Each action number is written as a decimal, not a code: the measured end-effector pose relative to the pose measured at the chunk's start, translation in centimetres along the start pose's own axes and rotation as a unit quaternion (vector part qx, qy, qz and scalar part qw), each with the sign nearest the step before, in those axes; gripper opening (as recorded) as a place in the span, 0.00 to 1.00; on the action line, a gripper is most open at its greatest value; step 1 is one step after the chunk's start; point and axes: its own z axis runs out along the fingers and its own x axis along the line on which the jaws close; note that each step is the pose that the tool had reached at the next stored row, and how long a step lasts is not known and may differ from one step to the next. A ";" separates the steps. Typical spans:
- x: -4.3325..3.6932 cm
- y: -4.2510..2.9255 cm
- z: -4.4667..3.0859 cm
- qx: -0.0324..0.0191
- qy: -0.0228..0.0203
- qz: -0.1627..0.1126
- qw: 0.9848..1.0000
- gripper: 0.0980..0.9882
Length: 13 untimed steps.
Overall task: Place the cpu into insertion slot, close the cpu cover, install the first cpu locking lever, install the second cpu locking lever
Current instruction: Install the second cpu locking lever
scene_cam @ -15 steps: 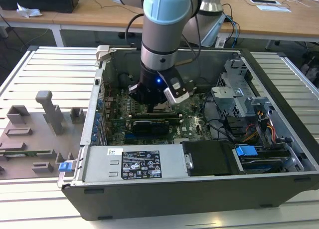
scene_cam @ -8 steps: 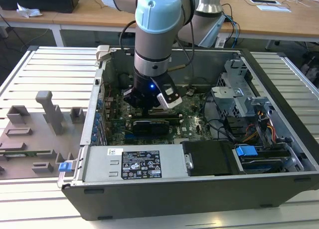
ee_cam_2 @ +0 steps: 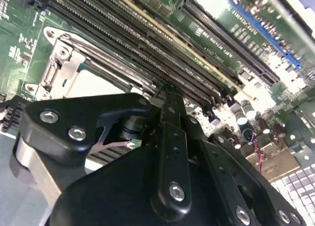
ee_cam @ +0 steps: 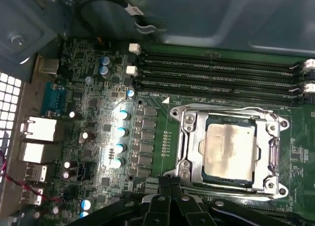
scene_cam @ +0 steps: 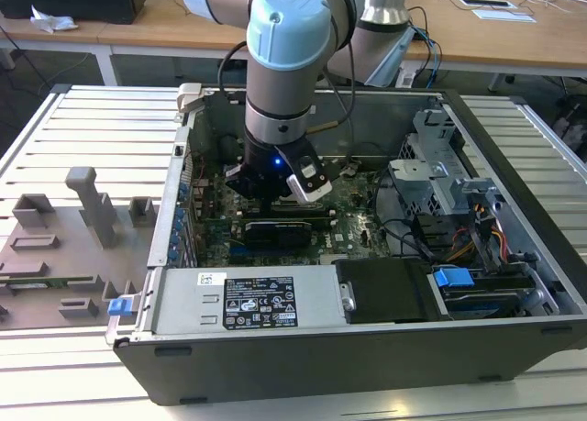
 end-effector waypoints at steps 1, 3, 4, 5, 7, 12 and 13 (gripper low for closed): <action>-0.02 0.07 0.09 -0.002 0.000 0.000 1.000 0.01; -0.02 0.11 0.15 -0.003 -0.001 -0.002 1.000 0.01; 0.00 0.10 0.11 -0.003 -0.002 -0.002 1.000 0.01; -0.01 0.11 0.02 -0.004 -0.003 -0.002 1.000 0.01; 0.01 0.04 -0.14 -0.003 -0.003 -0.002 1.000 0.01; -0.04 0.21 -1.52 -0.003 -0.003 -0.002 1.000 0.01; -0.48 0.25 -1.53 -0.003 -0.002 -0.002 1.000 0.01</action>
